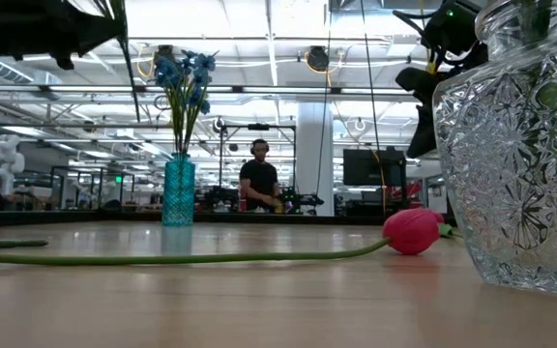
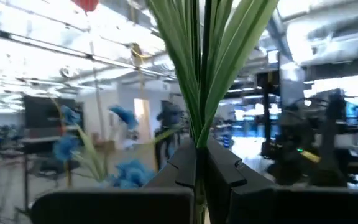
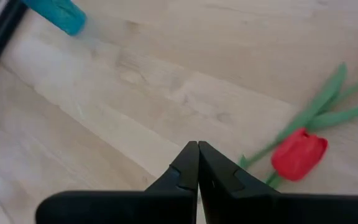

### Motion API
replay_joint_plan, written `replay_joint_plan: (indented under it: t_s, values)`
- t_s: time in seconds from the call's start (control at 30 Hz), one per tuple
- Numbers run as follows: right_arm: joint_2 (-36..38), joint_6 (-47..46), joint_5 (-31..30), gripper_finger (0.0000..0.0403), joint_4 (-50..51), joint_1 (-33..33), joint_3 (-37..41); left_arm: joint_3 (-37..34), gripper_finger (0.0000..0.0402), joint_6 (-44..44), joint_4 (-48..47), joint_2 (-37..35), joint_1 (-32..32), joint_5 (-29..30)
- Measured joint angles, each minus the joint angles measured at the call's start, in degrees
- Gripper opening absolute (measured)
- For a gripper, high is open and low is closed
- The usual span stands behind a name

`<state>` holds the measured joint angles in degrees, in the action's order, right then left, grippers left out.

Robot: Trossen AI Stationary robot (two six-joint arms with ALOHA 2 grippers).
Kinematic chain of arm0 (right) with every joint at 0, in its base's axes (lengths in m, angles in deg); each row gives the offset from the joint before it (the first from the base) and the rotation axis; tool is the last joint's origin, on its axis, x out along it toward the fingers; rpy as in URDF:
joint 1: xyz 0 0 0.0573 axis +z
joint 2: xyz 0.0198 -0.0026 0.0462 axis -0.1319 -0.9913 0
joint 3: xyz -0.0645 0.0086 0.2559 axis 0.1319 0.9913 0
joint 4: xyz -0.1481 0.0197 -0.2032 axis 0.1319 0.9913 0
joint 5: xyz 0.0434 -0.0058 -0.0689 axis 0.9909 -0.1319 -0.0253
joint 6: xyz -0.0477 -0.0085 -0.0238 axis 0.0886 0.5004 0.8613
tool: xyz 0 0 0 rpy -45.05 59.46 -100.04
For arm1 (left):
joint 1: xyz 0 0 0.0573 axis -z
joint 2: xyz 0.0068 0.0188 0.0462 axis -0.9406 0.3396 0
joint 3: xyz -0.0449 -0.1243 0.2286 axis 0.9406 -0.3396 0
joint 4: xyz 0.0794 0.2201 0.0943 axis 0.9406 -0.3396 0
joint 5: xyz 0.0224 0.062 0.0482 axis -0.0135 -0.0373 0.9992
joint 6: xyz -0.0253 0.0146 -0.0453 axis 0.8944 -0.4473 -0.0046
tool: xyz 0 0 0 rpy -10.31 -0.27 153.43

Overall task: Sort flowers into vase by color
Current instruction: Put the left red flower into the blue vase

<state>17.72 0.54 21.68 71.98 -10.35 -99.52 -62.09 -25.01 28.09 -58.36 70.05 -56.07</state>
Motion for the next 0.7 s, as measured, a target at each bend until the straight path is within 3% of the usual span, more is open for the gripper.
replay_joint_plan:
  t_s: [0.23,0.7]
  values:
    - [0.0,0.0,0.2,0.0,0.0,0.0,0.0,-0.1,0.0011,3.5,-4.7,0.3,-9.0,-0.7]
    - [0.0,0.0,0.2,0.0,0.0,0.0,0.0,-0.1,0.0011,11.6,-4.5,5.9,-32.6,-21.0]
